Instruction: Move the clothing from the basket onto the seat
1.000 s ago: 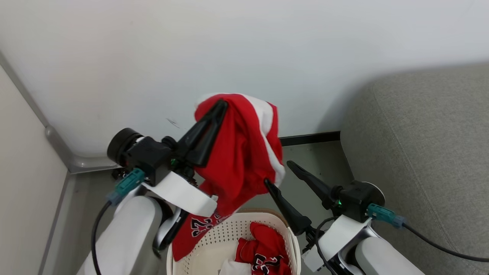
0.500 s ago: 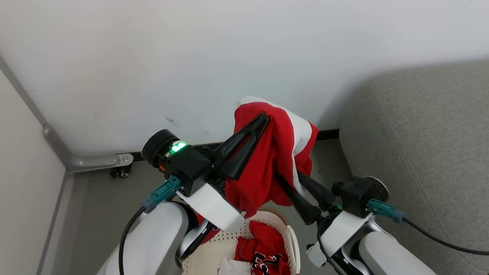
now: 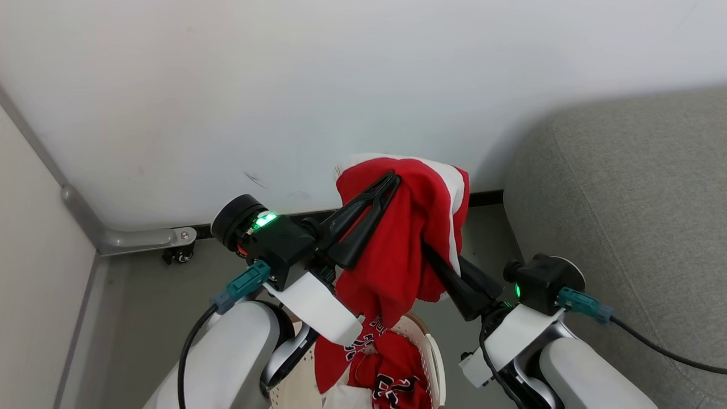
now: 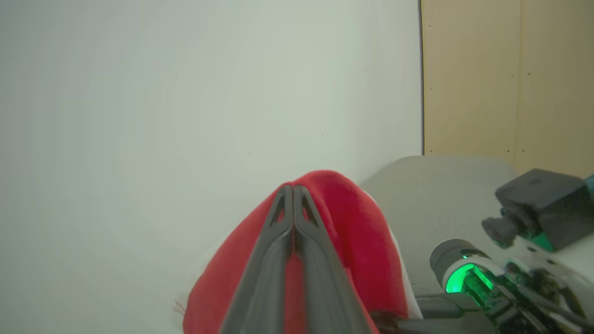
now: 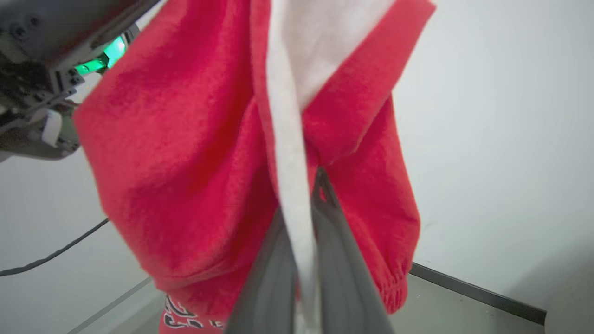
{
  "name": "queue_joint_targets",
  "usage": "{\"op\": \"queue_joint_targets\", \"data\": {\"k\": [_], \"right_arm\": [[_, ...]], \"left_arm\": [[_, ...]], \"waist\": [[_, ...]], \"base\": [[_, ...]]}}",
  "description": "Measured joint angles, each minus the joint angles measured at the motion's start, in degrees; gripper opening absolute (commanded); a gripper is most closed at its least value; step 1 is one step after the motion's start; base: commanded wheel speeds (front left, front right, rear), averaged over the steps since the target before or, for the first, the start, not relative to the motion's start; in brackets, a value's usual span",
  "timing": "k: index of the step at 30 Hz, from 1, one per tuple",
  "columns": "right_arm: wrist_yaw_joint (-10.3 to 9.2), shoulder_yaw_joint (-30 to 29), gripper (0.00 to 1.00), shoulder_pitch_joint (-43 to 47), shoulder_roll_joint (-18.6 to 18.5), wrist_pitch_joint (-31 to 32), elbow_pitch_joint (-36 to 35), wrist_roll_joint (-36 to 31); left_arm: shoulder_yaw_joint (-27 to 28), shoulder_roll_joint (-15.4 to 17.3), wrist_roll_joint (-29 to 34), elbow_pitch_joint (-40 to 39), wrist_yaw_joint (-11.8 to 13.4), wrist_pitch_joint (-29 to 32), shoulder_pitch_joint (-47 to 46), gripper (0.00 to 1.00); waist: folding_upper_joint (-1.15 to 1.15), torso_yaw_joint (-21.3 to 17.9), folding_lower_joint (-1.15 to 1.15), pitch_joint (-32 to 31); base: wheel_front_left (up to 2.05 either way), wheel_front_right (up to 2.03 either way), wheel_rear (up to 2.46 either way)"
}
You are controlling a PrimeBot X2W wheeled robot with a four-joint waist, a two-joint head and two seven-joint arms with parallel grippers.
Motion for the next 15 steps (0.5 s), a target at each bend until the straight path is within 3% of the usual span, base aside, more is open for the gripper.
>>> {"op": "queue_joint_targets", "data": {"k": [4, 7, 9, 10, 15], "right_arm": [[0.0, -1.1, 0.0, 0.0, 0.2, 0.0, -0.9, 0.6], [0.0, -2.3, 0.0, -0.1, 0.2, 0.0, -1.8, 0.4], [0.0, -2.9, 0.0, -0.1, 0.1, 0.0, -2.2, 0.2], [0.0, -3.2, 0.0, -0.1, 0.1, 0.0, -2.4, 0.1], [0.0, -5.2, 0.0, -0.1, 0.1, 0.0, -3.7, 0.0]], "left_arm": [[0.2, 0.1, -0.6, 0.2, 0.0, 0.3, 0.0, 0.0], [0.5, 0.3, -0.6, 0.5, 0.1, 0.2, 0.1, 0.48], [0.7, 0.4, -0.6, 0.6, 0.2, 0.2, 0.1, 0.88], [0.9, 0.4, -0.6, 0.6, 0.4, 0.2, 0.1, 1.0], [1.2, 0.8, -0.6, 0.9, 0.9, 0.3, 0.6, 1.0]], "waist": [[0.0, -0.1, 0.0, 0.0], [0.0, -0.2, 0.0, -0.1], [0.0, -0.2, 0.0, -0.1], [0.0, -0.2, 0.0, -0.2], [0.0, -0.3, 0.0, -0.3]], "base": [[0.0, 0.0, 0.0], [0.0, 0.0, 0.0], [0.0, 0.0, 0.0], [0.0, 0.0, 0.0], [0.0, 0.0, 0.0]]}}
